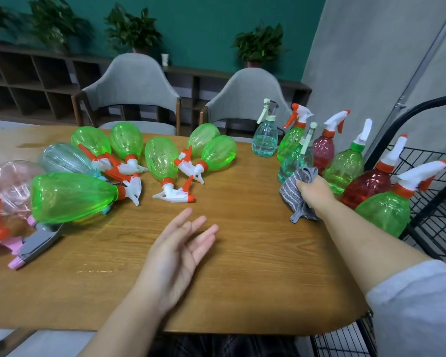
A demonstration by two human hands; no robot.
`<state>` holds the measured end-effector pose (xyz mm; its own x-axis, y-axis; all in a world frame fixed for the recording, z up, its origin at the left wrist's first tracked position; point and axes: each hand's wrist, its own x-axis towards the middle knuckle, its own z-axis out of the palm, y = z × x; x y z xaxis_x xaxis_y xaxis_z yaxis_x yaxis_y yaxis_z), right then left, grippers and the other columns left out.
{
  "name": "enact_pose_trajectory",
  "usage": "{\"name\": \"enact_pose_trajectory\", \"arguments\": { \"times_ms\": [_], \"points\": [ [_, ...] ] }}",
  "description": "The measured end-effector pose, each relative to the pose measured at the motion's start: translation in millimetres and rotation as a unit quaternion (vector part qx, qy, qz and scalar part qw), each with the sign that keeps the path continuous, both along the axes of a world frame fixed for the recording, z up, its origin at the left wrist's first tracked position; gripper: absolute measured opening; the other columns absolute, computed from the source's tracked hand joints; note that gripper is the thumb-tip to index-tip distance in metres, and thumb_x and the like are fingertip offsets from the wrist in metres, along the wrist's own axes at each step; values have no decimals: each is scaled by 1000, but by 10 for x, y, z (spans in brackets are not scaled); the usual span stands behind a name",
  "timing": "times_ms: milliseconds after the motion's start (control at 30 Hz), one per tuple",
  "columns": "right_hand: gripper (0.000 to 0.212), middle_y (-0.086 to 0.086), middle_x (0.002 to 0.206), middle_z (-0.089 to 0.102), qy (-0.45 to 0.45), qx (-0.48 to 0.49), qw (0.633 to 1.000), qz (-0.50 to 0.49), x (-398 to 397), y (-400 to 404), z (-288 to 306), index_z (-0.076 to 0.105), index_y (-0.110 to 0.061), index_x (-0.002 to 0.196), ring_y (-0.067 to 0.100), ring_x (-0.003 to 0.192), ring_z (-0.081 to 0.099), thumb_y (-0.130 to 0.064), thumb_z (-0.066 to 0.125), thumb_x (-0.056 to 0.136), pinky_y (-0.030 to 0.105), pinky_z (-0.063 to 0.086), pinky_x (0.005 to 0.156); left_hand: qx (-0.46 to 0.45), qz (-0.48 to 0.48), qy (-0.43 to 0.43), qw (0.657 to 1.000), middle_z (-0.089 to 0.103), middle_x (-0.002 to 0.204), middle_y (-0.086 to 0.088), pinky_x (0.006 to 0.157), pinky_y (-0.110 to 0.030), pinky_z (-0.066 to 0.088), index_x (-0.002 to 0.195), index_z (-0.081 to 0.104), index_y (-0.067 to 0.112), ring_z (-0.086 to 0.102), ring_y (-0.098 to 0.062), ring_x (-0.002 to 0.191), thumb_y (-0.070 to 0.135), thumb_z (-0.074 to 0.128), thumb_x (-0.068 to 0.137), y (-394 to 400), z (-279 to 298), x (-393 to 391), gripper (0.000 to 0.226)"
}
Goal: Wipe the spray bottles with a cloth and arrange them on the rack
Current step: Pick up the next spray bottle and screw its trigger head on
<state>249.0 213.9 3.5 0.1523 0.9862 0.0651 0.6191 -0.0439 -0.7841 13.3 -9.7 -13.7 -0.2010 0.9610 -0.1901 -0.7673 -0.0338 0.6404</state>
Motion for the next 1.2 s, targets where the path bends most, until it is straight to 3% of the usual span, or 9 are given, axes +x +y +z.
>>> {"name": "enact_pose_trajectory", "arguments": {
  "times_ms": [100, 333, 667, 933, 1067, 1133, 1200],
  "points": [
    [30, 5, 62, 36, -10, -20, 1000, 12, -80, 162, 37, 36, -14, 70, 19, 55, 35, -17, 51, 96, 31, 24, 53, 7, -5, 29, 1000, 63, 124, -17, 75, -30, 61, 132, 55, 12, 72, -31, 96, 5, 40, 101, 136, 157, -37, 35],
    [35, 3, 58, 30, -17, -41, 999, 24, -278, 505, 102, 29, -17, 69, 16, 47, 29, -10, 53, 94, 27, 22, 45, -29, 9, 143, 989, 67, 118, -10, 82, -33, 59, 124, 61, 15, 72, -27, 97, 8, 52, 96, 387, 288, -88, 30],
    [31, 4, 60, 32, -29, -65, 997, 29, -379, 586, 126, 32, -16, 71, 16, 51, 32, -16, 49, 97, 30, 23, 48, -69, 36, 146, 986, 67, 118, -12, 80, -32, 58, 125, 60, 14, 70, -30, 102, 7, 52, 97, 543, 250, -154, 31],
    [35, 3, 57, 32, 6, -39, 998, 50, -465, 375, 267, 31, -19, 65, 19, 52, 32, -24, 46, 97, 32, 24, 54, -86, 71, 218, 970, 69, 115, -9, 78, -30, 55, 110, 66, 17, 68, -29, 105, 11, 55, 96, 428, 251, -213, 19],
    [30, 8, 65, 49, 116, -31, 992, 45, -646, 80, 423, 47, -15, 71, 22, 62, 47, -33, 49, 95, 32, 35, 64, -79, 97, 360, 925, 67, 109, -5, 75, -24, 52, 98, 65, 25, 65, -15, 89, 11, 58, 96, 294, 212, -324, 16],
    [29, 13, 88, 66, 183, -50, 980, 53, -741, -59, 441, 61, -8, 92, 27, 82, 63, -36, 54, 91, 36, 48, 81, -67, 105, 481, 868, 66, 109, 0, 73, -17, 47, 98, 63, 26, 60, -9, 85, 10, 59, 96, 202, 164, -398, 17],
    [29, 13, 100, 71, 246, -81, 964, 65, -852, -228, 435, 63, -9, 101, 30, 93, 67, -35, 57, 91, 44, 50, 92, -62, 102, 612, 781, 63, 112, 6, 77, -14, 40, 107, 61, 25, 58, -8, 94, 13, 61, 94, 93, 111, -487, 18]
  ]
}}
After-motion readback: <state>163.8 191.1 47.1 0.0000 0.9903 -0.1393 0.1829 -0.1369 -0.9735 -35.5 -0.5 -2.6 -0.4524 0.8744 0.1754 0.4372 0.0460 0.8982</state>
